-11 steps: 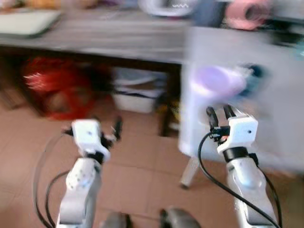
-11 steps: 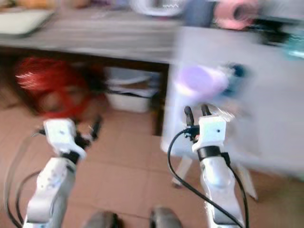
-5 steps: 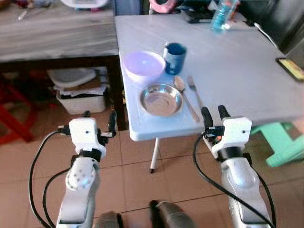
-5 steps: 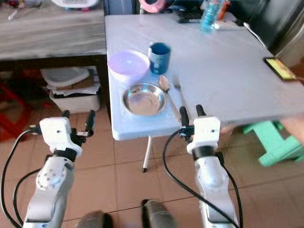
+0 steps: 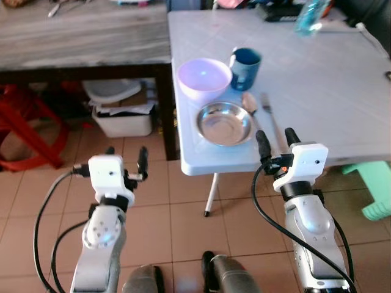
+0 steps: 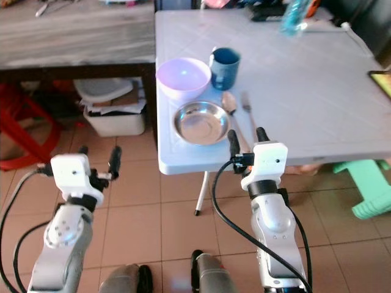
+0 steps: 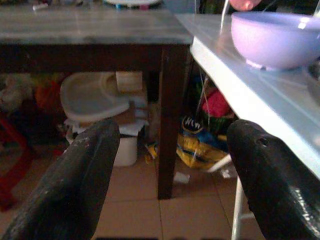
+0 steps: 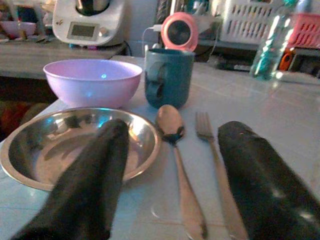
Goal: Setting the table
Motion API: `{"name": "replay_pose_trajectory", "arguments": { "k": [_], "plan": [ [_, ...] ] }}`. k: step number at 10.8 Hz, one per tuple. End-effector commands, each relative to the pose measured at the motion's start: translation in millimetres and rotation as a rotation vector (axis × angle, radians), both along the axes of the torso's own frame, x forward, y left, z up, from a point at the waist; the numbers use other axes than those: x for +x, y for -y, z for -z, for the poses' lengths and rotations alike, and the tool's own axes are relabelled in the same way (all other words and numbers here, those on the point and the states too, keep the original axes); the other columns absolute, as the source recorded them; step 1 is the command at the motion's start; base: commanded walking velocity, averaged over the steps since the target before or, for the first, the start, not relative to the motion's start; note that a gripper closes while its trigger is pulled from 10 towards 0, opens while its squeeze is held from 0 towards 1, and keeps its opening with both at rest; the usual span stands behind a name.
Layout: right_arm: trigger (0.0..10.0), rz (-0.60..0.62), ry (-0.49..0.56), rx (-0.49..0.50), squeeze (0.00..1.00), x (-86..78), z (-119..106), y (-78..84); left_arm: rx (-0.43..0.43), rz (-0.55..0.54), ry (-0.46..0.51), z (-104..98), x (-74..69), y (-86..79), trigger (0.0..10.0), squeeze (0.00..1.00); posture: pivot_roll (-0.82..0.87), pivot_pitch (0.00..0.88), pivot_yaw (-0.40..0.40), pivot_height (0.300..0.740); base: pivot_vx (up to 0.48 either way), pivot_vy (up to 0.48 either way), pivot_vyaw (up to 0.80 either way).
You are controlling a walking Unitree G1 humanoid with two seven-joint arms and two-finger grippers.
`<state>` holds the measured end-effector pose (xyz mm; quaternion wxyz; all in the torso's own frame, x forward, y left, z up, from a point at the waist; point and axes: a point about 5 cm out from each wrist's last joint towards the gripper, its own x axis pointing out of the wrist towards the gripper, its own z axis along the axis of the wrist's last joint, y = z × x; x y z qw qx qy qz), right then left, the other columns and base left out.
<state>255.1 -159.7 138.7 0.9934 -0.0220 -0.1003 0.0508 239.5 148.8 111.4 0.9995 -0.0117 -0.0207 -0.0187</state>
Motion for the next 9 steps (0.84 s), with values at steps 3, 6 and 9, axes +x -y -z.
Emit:
{"name": "replay_pose_trajectory", "arguments": {
  "k": [3,6,9],
  "plan": [
    [10.0,-0.028,-0.070,0.077,0.22,9.4,2,6.5,0.018,0.027,-0.015,-2,-5.8,-1.1,10.0,0.00,-0.02,0.224,0.015,0.740,0.000,0.000,0.00],
    [10.0,-0.053,-0.071,0.095,0.00,15.4,-3,9.1,0.031,0.031,-0.022,-3,-8.5,-3.4,10.0,0.00,0.00,0.237,0.022,0.740,0.000,0.000,0.00],
    [10.0,-0.052,-0.094,0.130,0.98,15.2,-1,10.0,0.045,0.053,-0.024,-4,-8.4,-1.5,10.0,0.00,0.00,0.241,0.023,0.740,0.000,0.000,0.00]
  ]
}}
